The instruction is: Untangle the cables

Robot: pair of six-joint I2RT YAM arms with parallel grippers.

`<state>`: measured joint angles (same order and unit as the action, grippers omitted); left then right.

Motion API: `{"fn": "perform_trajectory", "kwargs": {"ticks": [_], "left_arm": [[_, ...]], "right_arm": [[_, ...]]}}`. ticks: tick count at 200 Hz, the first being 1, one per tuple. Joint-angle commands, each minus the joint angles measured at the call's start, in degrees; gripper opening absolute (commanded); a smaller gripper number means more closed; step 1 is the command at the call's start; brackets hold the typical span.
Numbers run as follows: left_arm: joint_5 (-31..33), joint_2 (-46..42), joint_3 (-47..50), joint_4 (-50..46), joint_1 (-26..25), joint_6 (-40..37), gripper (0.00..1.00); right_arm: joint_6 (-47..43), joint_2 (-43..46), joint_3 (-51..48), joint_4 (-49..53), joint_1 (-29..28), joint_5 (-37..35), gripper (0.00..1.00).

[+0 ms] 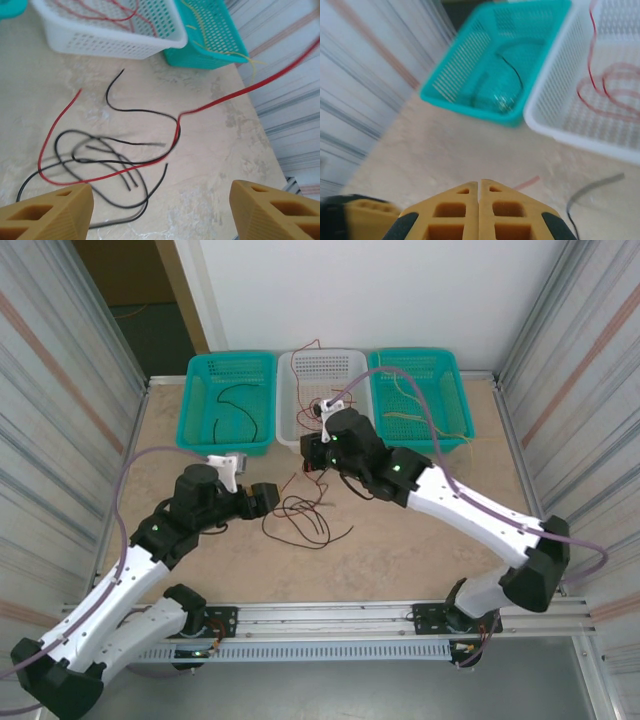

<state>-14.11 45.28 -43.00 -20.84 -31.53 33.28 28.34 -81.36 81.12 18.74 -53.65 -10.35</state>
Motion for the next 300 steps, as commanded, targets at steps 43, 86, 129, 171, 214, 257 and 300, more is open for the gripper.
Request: {"fn": "perform_trajectory", "kwargs": {"ticks": [43, 86, 129, 171, 214, 257, 300], "left_arm": [[-7.0, 1.7, -4.3, 8.4, -2.0, -7.7, 0.75], [-6.8, 5.8, -5.5, 15.0, -7.1, -8.8, 0.76], [-5.1, 12.2, -8.0, 17.2, -11.2, -11.9, 0.75], [-4.5, 15.9, -7.4, 20.4, -11.2, -10.9, 0.73], [-8.2, 18.2, -5.9, 25.1, -11.5, -8.7, 0.72], [-9.6, 20.9, -4.9, 27.2, -11.9, -7.1, 0.69], [-12.6, 23.5, -5.2, 31.3, -12.2, -6.3, 0.74]], "right_arm": [[-5.9, 4.7, 8.1, 1.6, -1.1, 0.3, 0.00], [-5.0, 4.5, 12.0, 0.8, -1.0, 2.4, 0.00], [-2.8, 5.8, 12.6, -2.4, -0.8, 5.8, 0.00], [-0.4, 7.4, 13.4, -2.7, 1.3, 9.5, 0.00], [2.9, 9.7, 11.2, -5.0, 3.4, 12.0, 0.00], [6.0, 10.9, 10.2, -6.6, 5.8, 14.8, 0.00], [6.9, 10.6, 10.4, -6.2, 6.4, 16.4, 0.00]]}}
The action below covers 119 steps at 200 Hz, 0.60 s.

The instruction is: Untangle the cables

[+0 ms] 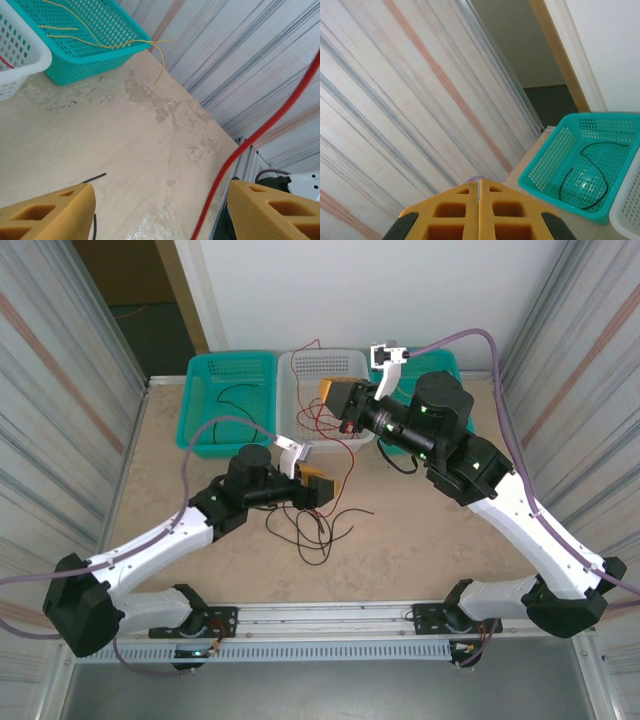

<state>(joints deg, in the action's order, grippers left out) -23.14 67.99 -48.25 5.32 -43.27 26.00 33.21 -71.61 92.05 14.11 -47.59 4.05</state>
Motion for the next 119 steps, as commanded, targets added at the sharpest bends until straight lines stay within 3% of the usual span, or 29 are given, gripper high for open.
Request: {"fn": "perform_trajectory", "kwargs": {"ticks": [1, 39, 76, 103, 119], "left_arm": [[-3.8, 0.8, 0.0, 5.3, -0.4, 1.0, 0.74], [-9.8, 1.1, 1.4, 12.5, -0.6, 1.7, 0.78], [-11.5, 1.8, 1.3, 14.4, -0.7, 1.8, 0.76], [-11.1, 2.2, 0.8, 14.3, -0.7, 1.7, 0.58], [-11.2, 2.4, 0.7, 14.1, -0.8, 1.7, 0.41]], "right_arm": [[2.0, 0.8, -0.5, -1.5, 0.4, 2.0, 0.00], [3.0, 1.0, -0.6, -1.9, 0.7, 3.2, 0.00], [4.2, 0.8, -0.8, -2.8, 0.8, 4.7, 0.00], [4.4, 1.2, -1.2, -3.0, 0.9, 4.8, 0.00], [4.7, 1.7, -1.8, -3.2, 1.2, 4.6, 0.00]]}}
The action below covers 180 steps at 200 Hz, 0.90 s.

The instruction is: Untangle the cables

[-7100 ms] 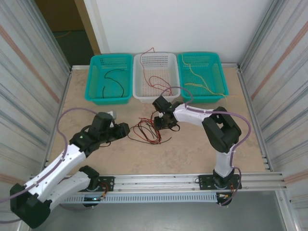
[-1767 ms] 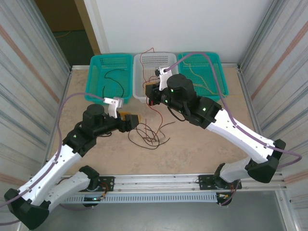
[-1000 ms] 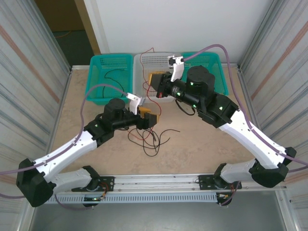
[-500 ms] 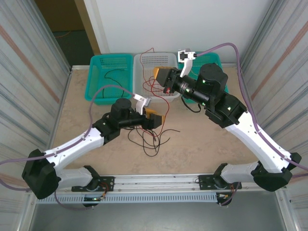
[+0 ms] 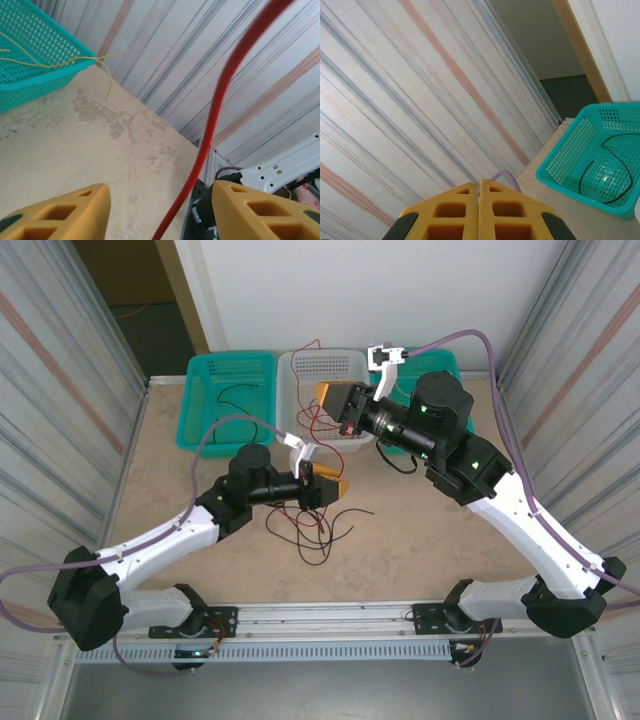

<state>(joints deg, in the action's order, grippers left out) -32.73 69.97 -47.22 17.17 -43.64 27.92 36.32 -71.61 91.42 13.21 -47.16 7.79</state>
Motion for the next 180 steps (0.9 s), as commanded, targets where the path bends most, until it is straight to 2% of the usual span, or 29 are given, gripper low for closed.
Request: {"fn": "perform_trajectory", "kwargs": {"ticks": [1, 23, 42, 110, 134, 143, 161, 168, 180], "left_arm": [[-1.6, 0.5, -0.3, 2.3, -0.4, -0.2, 0.40], [0.2, 0.1, -0.4, 0.6, -0.7, -0.7, 0.14], [2.0, -1.5, 0.9, 0.4, -1.1, -1.2, 0.00], [7.8, -11.8, 6.9, 1.4, -1.1, -0.9, 0.00], [8.9, -13.6, 7.0, 2.0, -1.2, 0.0, 0.00], [10.6, -13.8, 6.2, 0.5, -1.1, 0.5, 0.00], [15.9, -14.4, 3.2, -6.1, -1.1, 0.7, 0.00], [18.9, -14.8, 2.2, -8.6, -1.1, 1.1, 0.00], [25.2, -15.6, 0.5, -13.0, -1.0, 2.4, 0.00]], "right_arm": [[1.6, 1.7, -1.1, -2.3, 0.7, 0.9, 0.00], [2.1, 2.6, -2.2, -2.3, 1.6, 0.4, 0.00], [3.0, 3.6, -3.6, -2.2, 3.3, -0.4, 0.00], [7.9, 7.0, -12.2, 4.6, 13.1, -6.8, 0.00], [10.4, 5.9, -15.5, 5.3, 16.5, -4.3, 0.00], [10.3, 5.3, -15.8, 5.7, 16.6, -3.7, 0.07], [8.8, 4.5, -15.5, 8.3, 15.9, -3.6, 0.31], [7.6, 4.7, -15.7, 9.4, 15.2, -4.2, 0.40], [4.5, 6.2, -17.2, 9.3, 13.1, -4.7, 0.49]]}}
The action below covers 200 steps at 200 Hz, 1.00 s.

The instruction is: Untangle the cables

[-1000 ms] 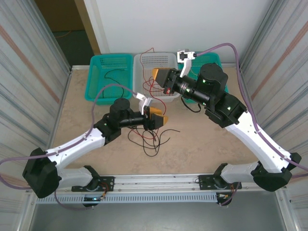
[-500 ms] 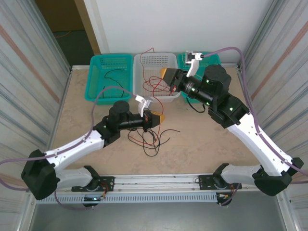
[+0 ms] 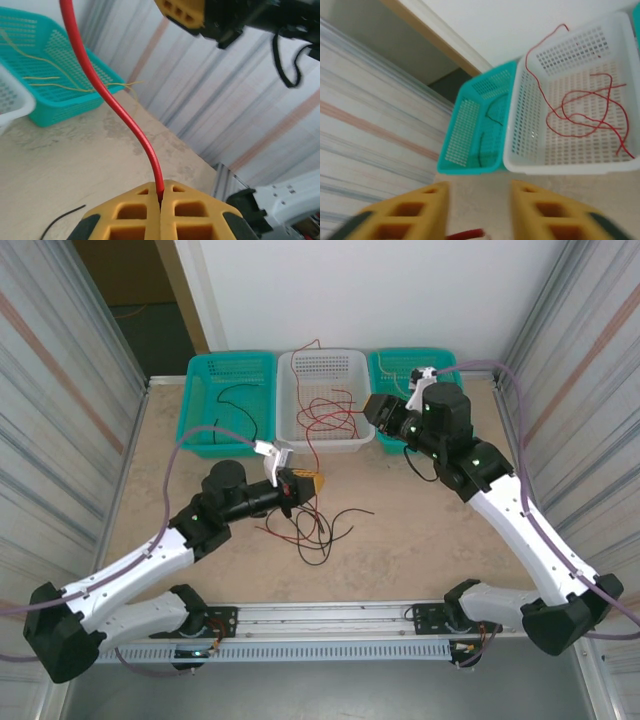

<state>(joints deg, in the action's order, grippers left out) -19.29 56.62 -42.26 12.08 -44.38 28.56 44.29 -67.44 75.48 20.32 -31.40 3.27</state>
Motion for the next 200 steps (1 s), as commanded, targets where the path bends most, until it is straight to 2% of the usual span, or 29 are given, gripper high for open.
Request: {"fn": "perform_trajectory", "kwargs": {"ticks": [1, 17, 48, 83, 106, 140, 169, 200], "left_arm": [[12.2, -2.3, -4.6, -8.2, -0.3, 1.9, 0.00], [17.8, -3.1, -6.2, -12.4, 0.9, 5.3, 0.00], [22.3, -4.6, -6.2, -16.9, 6.2, 19.0, 0.00], [24.2, -6.4, -2.1, -11.9, 6.9, 27.6, 0.00], [23.8, -6.6, -0.9, -9.6, 6.9, 30.7, 0.00], [24.5, -7.8, 0.7, -7.9, 6.9, 32.8, 0.00], [27.0, -9.7, 1.5, -8.8, 6.9, 32.6, 0.00], [30.0, -11.3, 1.5, -10.4, 6.9, 31.5, 0.00]], "right_arm": [[-3.8, 2.2, -1.4, 2.0, -3.0, -0.2, 0.50], [-8.5, 4.8, -4.7, 0.4, -8.6, -0.7, 0.63], [-12.2, 7.4, -13.5, -2.3, -20.8, -2.9, 0.74], [-9.9, 6.4, -20.9, -9.5, -30.7, -7.3, 0.77], [-7.7, 3.3, -21.4, -13.6, -32.3, -9.1, 0.78], [-6.3, -2.3, -19.1, -18.0, -32.3, -8.4, 0.69], [-6.0, -5.6, -16.7, -16.9, -32.6, -7.7, 0.52], [-6.4, -6.7, -16.1, -13.5, -34.7, -11.9, 0.40]]}}
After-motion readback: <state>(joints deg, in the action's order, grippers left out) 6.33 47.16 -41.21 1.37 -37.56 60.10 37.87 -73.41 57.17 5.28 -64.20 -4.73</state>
